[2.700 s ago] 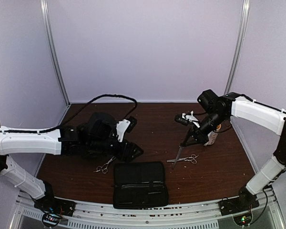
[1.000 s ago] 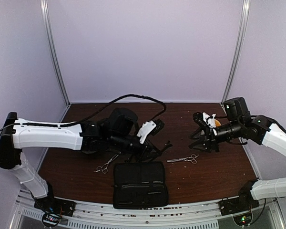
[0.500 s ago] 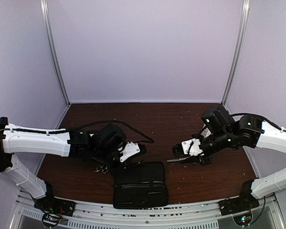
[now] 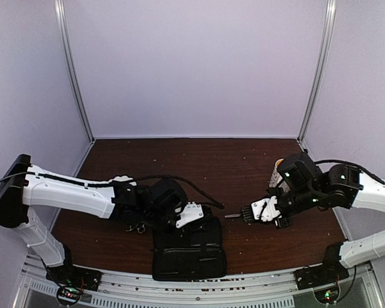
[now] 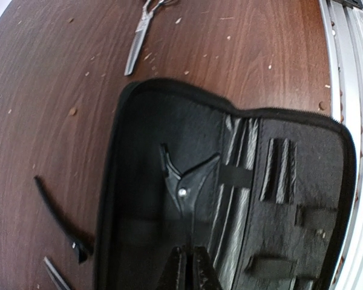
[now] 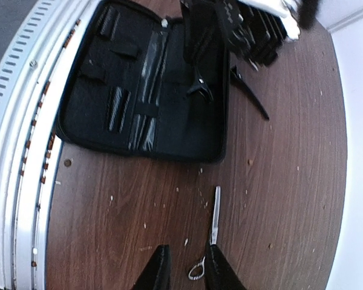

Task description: Sort the hair-cutting tools

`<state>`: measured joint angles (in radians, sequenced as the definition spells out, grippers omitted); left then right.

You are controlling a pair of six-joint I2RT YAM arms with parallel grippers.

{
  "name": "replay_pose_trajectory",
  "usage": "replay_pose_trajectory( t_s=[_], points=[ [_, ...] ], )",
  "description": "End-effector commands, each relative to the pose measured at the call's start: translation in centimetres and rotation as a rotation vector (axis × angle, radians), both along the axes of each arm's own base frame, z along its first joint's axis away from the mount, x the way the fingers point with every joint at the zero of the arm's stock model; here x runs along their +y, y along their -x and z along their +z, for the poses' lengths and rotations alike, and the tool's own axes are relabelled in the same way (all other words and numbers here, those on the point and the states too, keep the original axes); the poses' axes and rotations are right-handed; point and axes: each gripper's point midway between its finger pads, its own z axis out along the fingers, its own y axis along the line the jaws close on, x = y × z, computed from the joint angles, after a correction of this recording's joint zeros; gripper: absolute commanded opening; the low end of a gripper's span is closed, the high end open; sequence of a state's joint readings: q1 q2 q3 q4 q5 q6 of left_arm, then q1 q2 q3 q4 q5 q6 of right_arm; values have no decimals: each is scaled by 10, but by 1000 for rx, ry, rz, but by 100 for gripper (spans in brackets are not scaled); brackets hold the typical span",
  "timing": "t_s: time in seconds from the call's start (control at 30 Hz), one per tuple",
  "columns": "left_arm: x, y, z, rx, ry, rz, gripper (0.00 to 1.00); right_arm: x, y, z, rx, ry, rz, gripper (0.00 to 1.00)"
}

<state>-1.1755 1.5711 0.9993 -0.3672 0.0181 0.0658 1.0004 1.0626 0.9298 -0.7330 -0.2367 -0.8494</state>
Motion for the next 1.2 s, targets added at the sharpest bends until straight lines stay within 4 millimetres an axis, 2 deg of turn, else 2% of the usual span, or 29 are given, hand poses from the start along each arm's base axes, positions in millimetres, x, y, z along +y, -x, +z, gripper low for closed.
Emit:
replay_pose_trajectory(
  t_s=[0.0,0.1,0.2,0.47,0.67,0.93,1.17],
  points=[
    [-49,-4,15,-61,119,-75,2,-44,-12,-18,19,31,-139,20],
    [-70,-4,16,-79,144,-101,1,-67,-19,-26,42,15,-225,20],
    [-84,-5,15,-92,175,-122,1,-80,-24,-28,36,-21,-279,19],
    [-105,-3,8,-115,233,-197,0,-78,-23,-48,78,-80,-329,20],
    [-105,-8,6,-161,217,-223,0,-72,-26,-49,90,-107,-340,20],
    [-85,-37,0,-191,180,-163,0,-70,-24,-57,118,-105,-339,21],
    [-70,-42,-21,-172,100,-180,0,-71,-26,-59,115,-102,-347,22]
  ],
)
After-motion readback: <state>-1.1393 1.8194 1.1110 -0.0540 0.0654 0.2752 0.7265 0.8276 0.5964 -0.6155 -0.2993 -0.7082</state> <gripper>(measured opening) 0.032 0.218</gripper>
